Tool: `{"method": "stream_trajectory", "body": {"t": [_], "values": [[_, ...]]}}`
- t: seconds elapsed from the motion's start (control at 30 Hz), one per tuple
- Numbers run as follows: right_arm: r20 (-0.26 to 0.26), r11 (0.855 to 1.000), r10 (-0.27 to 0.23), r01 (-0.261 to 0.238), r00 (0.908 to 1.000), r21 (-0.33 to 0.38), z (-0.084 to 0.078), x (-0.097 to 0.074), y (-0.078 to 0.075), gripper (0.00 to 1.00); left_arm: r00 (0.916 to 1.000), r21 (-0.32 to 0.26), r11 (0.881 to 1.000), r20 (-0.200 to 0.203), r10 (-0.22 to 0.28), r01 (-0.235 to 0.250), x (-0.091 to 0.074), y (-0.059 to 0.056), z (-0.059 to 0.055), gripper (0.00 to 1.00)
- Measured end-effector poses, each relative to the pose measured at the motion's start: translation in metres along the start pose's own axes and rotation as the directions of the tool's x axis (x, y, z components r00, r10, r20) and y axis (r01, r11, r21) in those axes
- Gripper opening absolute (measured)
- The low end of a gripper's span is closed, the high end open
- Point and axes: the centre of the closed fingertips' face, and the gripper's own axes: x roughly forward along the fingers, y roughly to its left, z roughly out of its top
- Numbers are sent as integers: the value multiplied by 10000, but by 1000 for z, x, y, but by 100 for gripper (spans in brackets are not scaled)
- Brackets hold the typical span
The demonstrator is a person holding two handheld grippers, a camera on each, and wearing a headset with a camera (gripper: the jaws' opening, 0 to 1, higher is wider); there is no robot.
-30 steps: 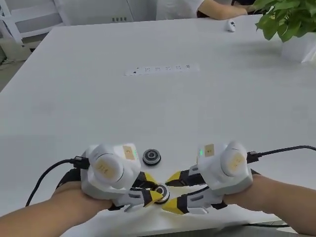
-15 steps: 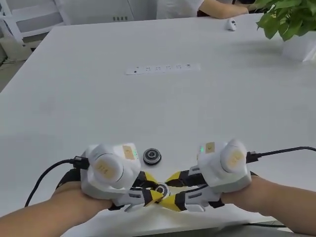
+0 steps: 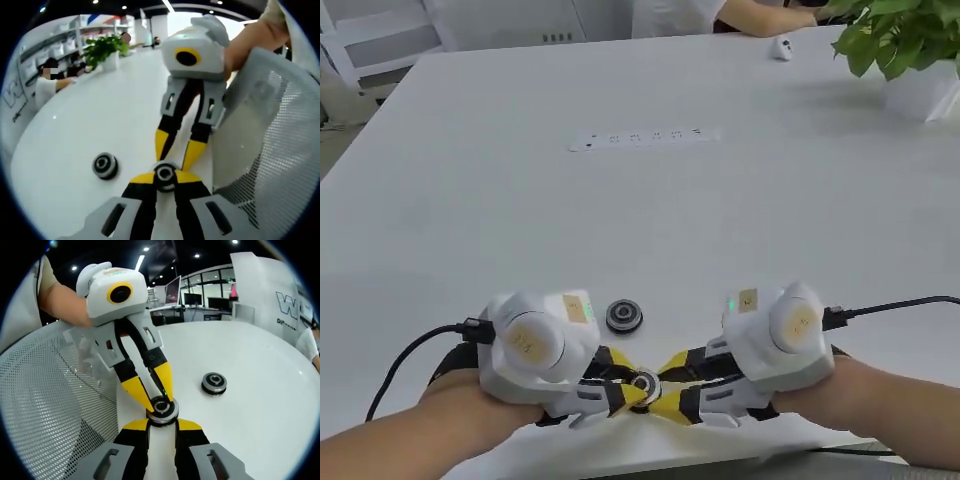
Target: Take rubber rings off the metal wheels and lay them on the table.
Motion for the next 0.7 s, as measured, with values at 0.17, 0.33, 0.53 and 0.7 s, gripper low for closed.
{"method": "stream_trajectory", "body": {"t": [0.17,0.33,0.53,0.7], "values": [[-157,9999,-124,124,9998,29,-4,-2,-3,8,10000,-5,10000,4,5,-5,0,0,0,13],[-211,9999,-167,168,9996,14,-4,-2,-3,6,10000,-14,10000,15,15,-15,0,0,0,13],[-245,9998,-221,222,9995,17,-5,-2,-4,2,10000,26,10000,8,24,-24,0,0,0,13],[-304,9993,-312,318,9991,182,-5,-3,-6,0,10000,72,10000,-25,36,-36,0,0,0,13]]}}
